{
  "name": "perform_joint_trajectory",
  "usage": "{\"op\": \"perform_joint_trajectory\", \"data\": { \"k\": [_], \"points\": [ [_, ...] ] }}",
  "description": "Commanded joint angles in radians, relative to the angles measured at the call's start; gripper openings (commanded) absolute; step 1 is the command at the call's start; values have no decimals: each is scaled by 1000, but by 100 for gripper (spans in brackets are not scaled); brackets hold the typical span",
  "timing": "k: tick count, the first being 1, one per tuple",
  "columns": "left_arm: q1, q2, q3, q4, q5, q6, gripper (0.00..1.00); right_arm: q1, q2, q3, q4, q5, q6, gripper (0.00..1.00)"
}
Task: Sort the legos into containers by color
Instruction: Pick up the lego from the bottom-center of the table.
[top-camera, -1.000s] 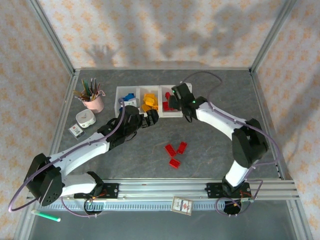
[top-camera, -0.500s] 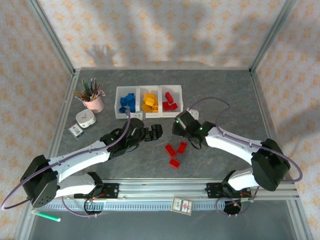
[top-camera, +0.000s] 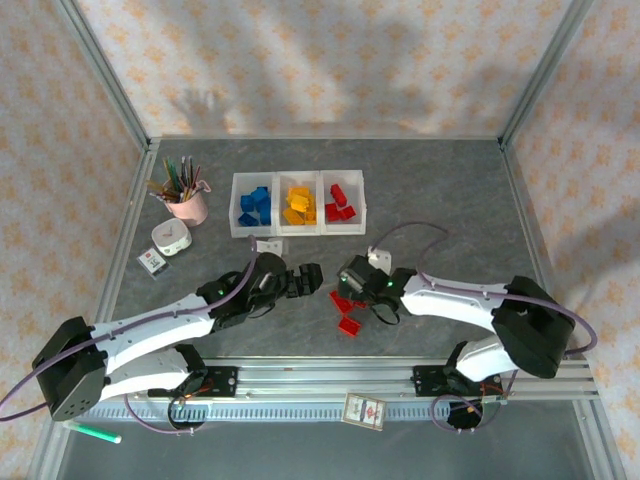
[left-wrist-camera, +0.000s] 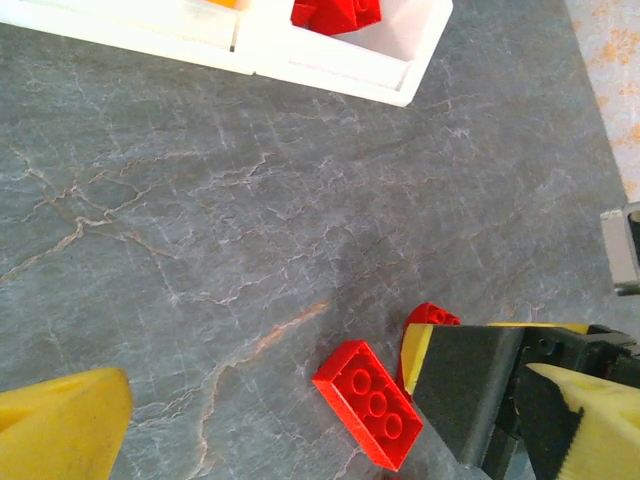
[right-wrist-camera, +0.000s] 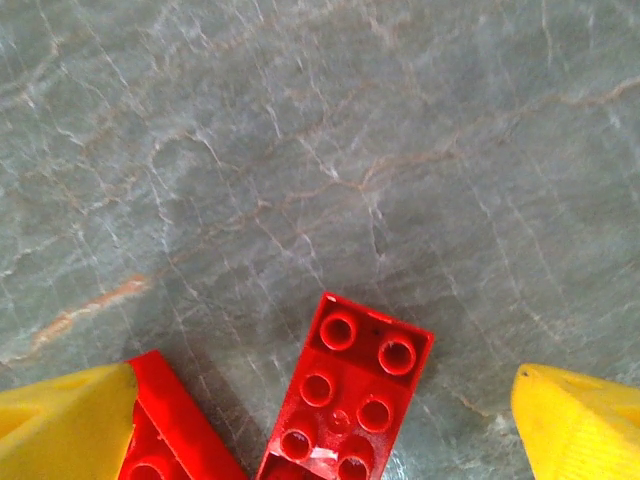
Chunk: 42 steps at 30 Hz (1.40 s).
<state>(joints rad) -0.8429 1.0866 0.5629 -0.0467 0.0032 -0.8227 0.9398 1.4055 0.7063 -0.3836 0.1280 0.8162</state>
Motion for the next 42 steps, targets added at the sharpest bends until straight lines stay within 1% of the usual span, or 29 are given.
{"op": "perform_joint_trajectory", "data": {
  "k": [1, 5, 8, 14, 18, 22, 30, 33, 38, 42],
  "points": [
    [-5, -28, -16, 21, -32, -21, 99, 18, 29, -24, 6, 42, 64, 97],
    [-7, -28, -14, 5, -46, -20, 99, 31, 48, -43, 29, 26, 87, 97],
    [-6, -21, -14, 9, -52, -16, 99, 30, 61, -39, 24, 42, 96, 97],
    [-6, -7, 4, -4, -52, -7, 99, 30, 50, -39, -6, 76, 123, 89],
    [-6, -4, 7, -1, -53, -3, 99, 30, 25, -51, -31, 100, 133, 80],
    [-6, 1, 15, -8, -59, -1, 99, 31, 22, -77, -20, 89, 132, 70],
    [-6, 0, 25, 10, -70, -8, 99, 31, 24, -70, 10, 87, 90, 39],
    [-6, -3, 47, 3, -87, -3, 99, 29, 18, -45, 7, 99, 64, 31],
    [-3, -17, 94, -31, -133, 24, 99, 8, -23, 32, -35, 151, -2, 27],
    [16, -37, 119, -42, -148, 38, 99, -52, -49, 82, -4, 147, -84, 27]
  ]
}}
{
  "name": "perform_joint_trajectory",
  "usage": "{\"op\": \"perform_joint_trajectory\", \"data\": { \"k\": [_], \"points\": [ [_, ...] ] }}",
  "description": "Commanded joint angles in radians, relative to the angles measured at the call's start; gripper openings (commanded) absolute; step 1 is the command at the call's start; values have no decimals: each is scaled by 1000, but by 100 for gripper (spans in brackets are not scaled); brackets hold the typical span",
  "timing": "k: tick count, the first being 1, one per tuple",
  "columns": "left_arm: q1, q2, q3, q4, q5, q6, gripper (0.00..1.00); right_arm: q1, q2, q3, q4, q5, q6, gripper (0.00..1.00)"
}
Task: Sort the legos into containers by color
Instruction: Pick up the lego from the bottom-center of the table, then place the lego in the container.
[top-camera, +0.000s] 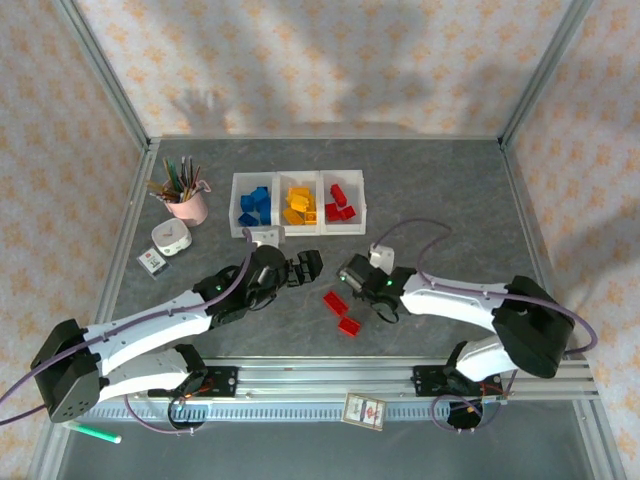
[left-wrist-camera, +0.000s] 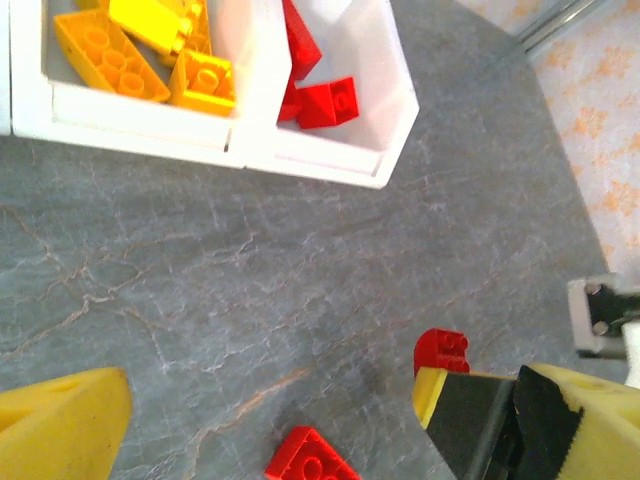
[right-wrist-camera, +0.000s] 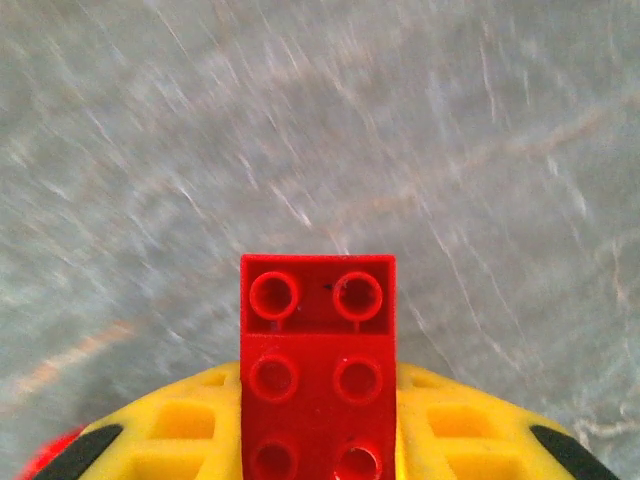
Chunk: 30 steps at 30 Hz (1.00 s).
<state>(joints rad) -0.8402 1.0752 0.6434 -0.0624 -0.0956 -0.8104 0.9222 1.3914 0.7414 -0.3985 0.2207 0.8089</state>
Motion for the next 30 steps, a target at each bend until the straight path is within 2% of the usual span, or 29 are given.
{"op": "perform_joint_trajectory", "data": {
  "k": [1, 6, 10, 21, 27, 30],
  "points": [
    [23, -30, 44, -28, -48, 29, 99, -58, -33, 69, 18, 48, -101, 27],
    [86, -42, 59, -27, -19, 54, 99, -141, 39, 204, 52, 54, -227, 27],
    [139, -30, 82, -40, -4, 86, 99, -220, 138, 323, 99, -2, -318, 27],
    [213, 38, 122, -33, 5, 126, 99, -308, 502, 704, 98, -28, -455, 28],
    [224, 47, 121, -24, 6, 128, 99, -322, 621, 853, 56, -36, -491, 52],
    [223, 45, 122, -29, 8, 134, 99, -321, 604, 865, 52, -50, -494, 58]
  ]
}}
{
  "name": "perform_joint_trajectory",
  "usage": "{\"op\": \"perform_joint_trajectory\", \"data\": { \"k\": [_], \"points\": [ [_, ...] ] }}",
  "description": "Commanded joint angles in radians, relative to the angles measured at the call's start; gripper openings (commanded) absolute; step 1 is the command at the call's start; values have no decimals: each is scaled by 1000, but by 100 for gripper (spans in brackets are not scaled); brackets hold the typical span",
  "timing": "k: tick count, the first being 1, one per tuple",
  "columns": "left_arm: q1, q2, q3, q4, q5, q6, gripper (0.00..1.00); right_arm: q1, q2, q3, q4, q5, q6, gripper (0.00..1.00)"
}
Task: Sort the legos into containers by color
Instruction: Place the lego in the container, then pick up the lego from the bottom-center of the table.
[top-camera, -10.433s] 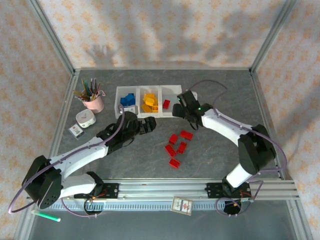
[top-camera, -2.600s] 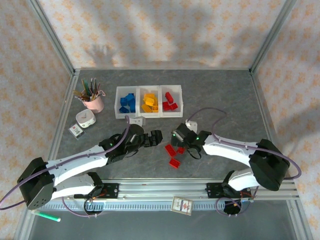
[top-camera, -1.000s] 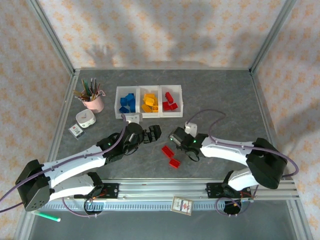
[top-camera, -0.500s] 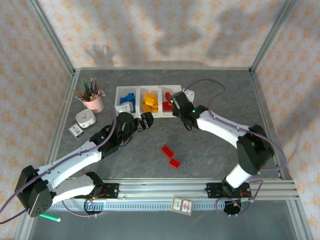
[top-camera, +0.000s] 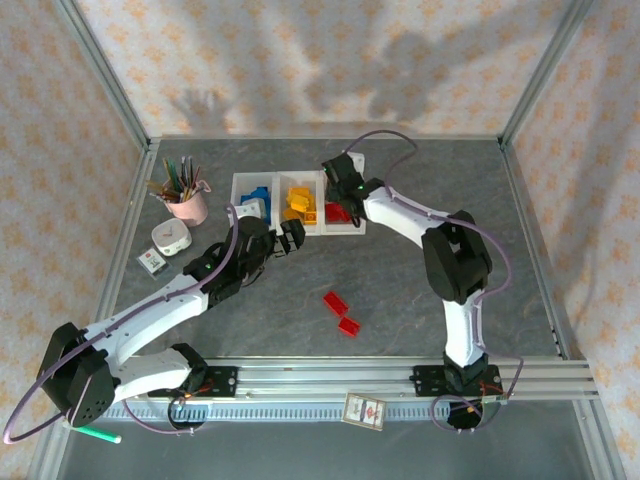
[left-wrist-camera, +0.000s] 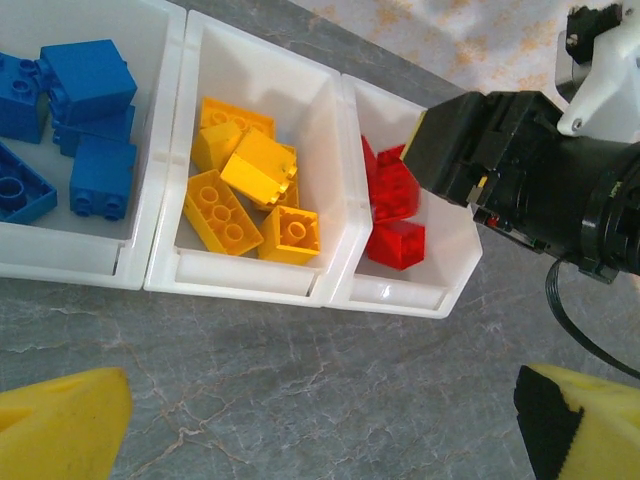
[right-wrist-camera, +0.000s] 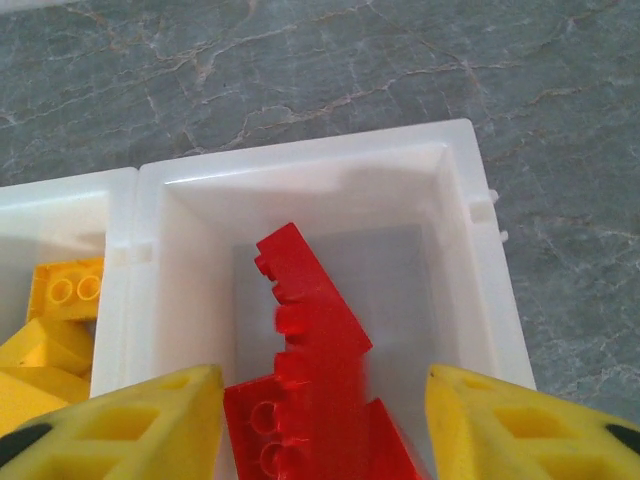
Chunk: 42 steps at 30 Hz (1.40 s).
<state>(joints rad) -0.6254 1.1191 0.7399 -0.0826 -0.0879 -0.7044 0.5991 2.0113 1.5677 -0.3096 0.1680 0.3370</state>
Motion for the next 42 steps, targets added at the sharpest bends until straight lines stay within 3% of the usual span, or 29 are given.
{"op": "perform_joint_trajectory", "data": {
  "k": [1, 15, 25, 34, 42],
  "points": [
    [9, -3, 26, -12, 2, 29, 99, 2, -31, 31, -34, -1, -22, 60],
    [7, -85, -21, -47, 90, 20, 99, 47, -374, -343, -25, -37, 57, 72],
    [-59, -148, -93, -75, 77, -29, 99, 183, -583, -588, -67, -21, 122, 77],
    [-148, -181, -165, -77, 15, -114, 99, 350, -662, -752, -67, -12, 233, 82],
    [-163, -215, -216, -72, -6, -158, 99, 487, -614, -806, -16, -17, 274, 88]
  ]
}}
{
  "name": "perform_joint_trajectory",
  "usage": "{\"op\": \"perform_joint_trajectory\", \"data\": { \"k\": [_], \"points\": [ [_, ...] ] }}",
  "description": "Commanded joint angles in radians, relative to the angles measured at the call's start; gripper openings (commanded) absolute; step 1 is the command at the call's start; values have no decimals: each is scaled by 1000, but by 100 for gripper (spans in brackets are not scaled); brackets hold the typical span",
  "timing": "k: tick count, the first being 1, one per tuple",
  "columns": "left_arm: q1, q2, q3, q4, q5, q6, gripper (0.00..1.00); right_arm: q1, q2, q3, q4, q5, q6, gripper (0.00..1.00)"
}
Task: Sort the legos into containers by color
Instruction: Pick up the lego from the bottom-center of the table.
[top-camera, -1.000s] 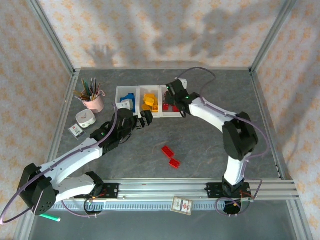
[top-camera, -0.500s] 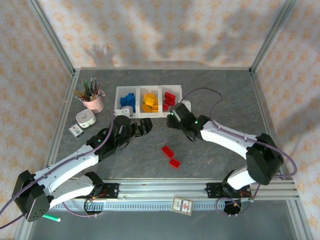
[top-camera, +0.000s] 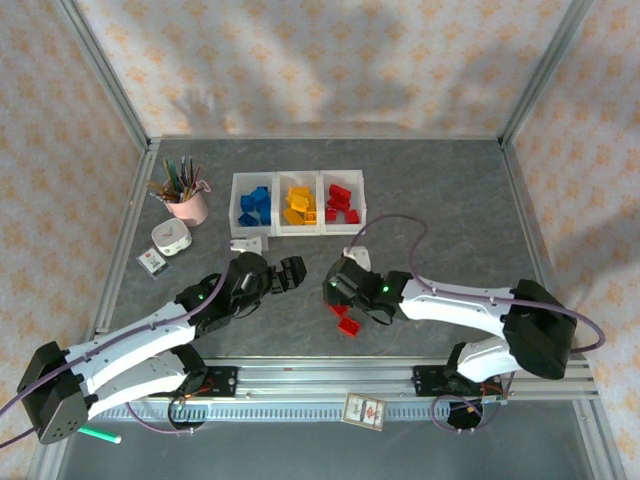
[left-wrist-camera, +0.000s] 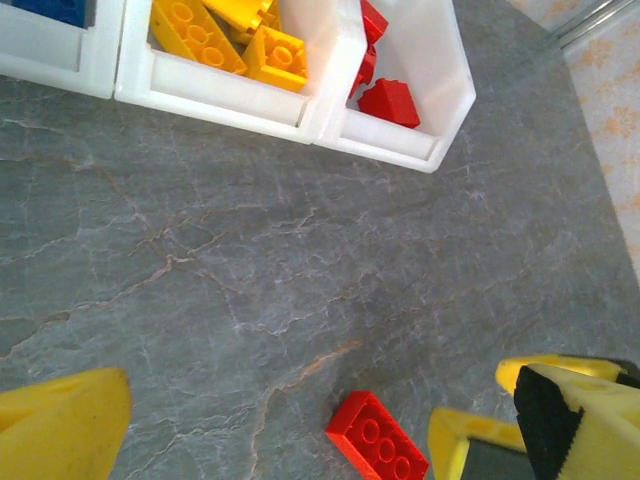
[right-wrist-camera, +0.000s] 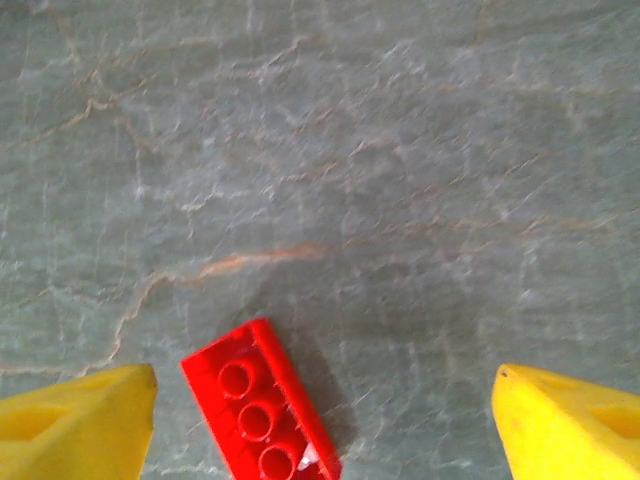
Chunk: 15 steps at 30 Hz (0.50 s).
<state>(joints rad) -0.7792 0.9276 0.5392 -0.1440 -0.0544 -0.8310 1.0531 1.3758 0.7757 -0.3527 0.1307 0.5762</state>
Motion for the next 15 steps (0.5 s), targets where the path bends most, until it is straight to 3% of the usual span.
{"op": "perform_joint_trajectory", "data": {
  "k": [1, 10, 15],
  "points": [
    [-8, -28, -19, -15, -44, -33, 99, 50, 36, -15, 34, 18, 34, 88],
    [-9, -57, -41, -37, -73, -40, 99, 123, 190, 43, 20, 80, 27, 92],
    [-9, -59, -45, -35, -74, -45, 99, 123, 230, 72, 17, 113, 6, 84]
  ]
}}
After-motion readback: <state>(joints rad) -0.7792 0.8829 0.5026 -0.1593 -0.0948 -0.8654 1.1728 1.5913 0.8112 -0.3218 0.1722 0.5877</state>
